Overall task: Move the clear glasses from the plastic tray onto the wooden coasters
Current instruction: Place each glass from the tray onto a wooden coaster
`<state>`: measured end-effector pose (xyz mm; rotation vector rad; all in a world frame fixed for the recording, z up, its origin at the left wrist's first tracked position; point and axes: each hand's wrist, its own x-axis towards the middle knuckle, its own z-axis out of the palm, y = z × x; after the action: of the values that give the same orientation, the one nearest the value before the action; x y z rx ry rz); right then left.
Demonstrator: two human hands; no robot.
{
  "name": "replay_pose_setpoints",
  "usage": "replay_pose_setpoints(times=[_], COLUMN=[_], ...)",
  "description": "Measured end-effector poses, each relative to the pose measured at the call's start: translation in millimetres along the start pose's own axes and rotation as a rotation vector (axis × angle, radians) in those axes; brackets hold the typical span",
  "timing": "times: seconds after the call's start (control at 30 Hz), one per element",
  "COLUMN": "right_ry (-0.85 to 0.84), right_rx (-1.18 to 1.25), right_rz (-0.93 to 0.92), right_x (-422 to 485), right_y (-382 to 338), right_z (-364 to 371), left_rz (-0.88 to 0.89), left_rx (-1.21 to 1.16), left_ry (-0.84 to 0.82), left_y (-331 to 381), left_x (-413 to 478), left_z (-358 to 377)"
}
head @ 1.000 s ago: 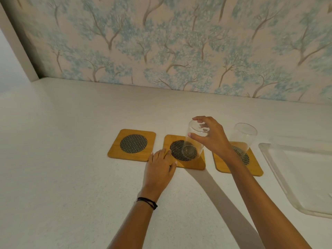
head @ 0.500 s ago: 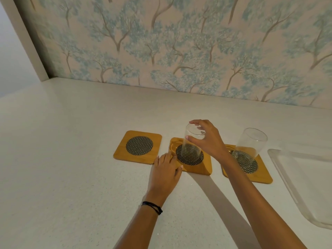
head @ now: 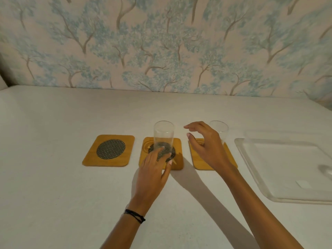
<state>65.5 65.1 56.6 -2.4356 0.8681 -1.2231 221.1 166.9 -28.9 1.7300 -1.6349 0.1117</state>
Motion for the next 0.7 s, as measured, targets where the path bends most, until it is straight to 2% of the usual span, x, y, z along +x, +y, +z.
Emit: replay_pose_setpoints(times=[0.1, 0.3, 0.4, 0.7], right_ry=[0.03, -0.076, 0.016, 0.269], right_rx=[-0.036, -0.12, -0.176, -0.303], right_rz=[-0.058, -0.205, -0.232, -0.104], right_x=[-13.5, -49.5, -69.4, -110.2], right_y=[3.8, 30.4, 51.7, 120.5], right_z=[-25.5, -76.4, -99.1, -173.0], left_rz=[0.081, 0.197, 0.23, 0.29], left_rx=[0.0, -0.033, -0.042, -0.207], left_ry=[-0.031, -0.139, -0.163, -0.248], left_y=[20.8, 51.4, 67.0, 137.1], left_x=[-5.7, -5.7, -5.6, 12.4], left_z=[11.5, 30.5, 37.8, 78.4])
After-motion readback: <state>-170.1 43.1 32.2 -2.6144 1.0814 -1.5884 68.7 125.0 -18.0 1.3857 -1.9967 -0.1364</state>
